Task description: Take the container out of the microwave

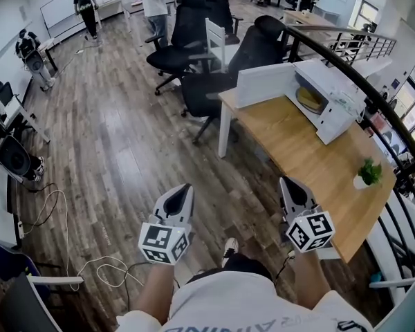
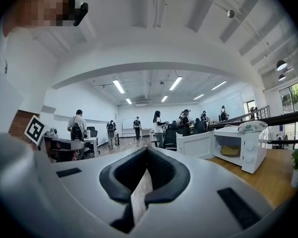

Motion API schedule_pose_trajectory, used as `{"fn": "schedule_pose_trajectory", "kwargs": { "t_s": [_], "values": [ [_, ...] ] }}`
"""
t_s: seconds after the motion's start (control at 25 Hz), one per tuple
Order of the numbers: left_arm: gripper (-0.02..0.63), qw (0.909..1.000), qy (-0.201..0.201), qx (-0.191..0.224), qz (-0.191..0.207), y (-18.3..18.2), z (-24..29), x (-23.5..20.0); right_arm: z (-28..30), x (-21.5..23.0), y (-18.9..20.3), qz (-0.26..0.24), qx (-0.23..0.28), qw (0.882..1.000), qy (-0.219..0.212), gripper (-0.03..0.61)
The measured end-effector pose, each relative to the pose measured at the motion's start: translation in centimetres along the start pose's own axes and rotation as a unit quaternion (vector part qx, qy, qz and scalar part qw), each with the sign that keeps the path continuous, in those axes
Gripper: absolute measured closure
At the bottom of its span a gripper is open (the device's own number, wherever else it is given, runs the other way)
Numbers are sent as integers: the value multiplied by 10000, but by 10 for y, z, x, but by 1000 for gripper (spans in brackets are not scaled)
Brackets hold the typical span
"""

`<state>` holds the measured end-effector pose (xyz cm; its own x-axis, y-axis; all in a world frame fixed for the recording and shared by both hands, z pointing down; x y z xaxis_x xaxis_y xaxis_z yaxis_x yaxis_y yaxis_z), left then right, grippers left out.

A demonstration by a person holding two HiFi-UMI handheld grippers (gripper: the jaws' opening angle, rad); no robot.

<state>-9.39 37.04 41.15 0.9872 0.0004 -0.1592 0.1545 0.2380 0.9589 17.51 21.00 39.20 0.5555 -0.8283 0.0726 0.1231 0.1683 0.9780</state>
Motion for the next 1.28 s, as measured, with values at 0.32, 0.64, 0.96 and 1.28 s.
{"fn": "schedule_pose_trajectory", "kwargs": {
  "t_s": [0.32,0.64,0.96,1.28],
  "values": [
    [578,9997,23,-233,28,-20,86,-5,51,73,-10,149,-68,9999,53,557],
    [578,9998,19,-156,145,-47,149,6,83,135,-26,200,-26,9998,52,557],
    [578,9997,195,-99,64,-61,191,7,101,169,-31,204,-2,9997,167,557],
    [578,9982,576,-160,53,-66,258,-6,128,205,-33,271,-7,9981,550,557]
  ]
}}
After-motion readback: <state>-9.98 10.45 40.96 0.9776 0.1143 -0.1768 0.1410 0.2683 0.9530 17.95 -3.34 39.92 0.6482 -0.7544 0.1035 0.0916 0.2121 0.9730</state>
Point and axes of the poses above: the fingertips, and each gripper's own axes: z forward along the fingers, x to its right, y out of its underside, the point moved 8 cm from there along -z, backward along the fingers, and after that the axes turned 8 degrees about -x, right-handed, at the moved point
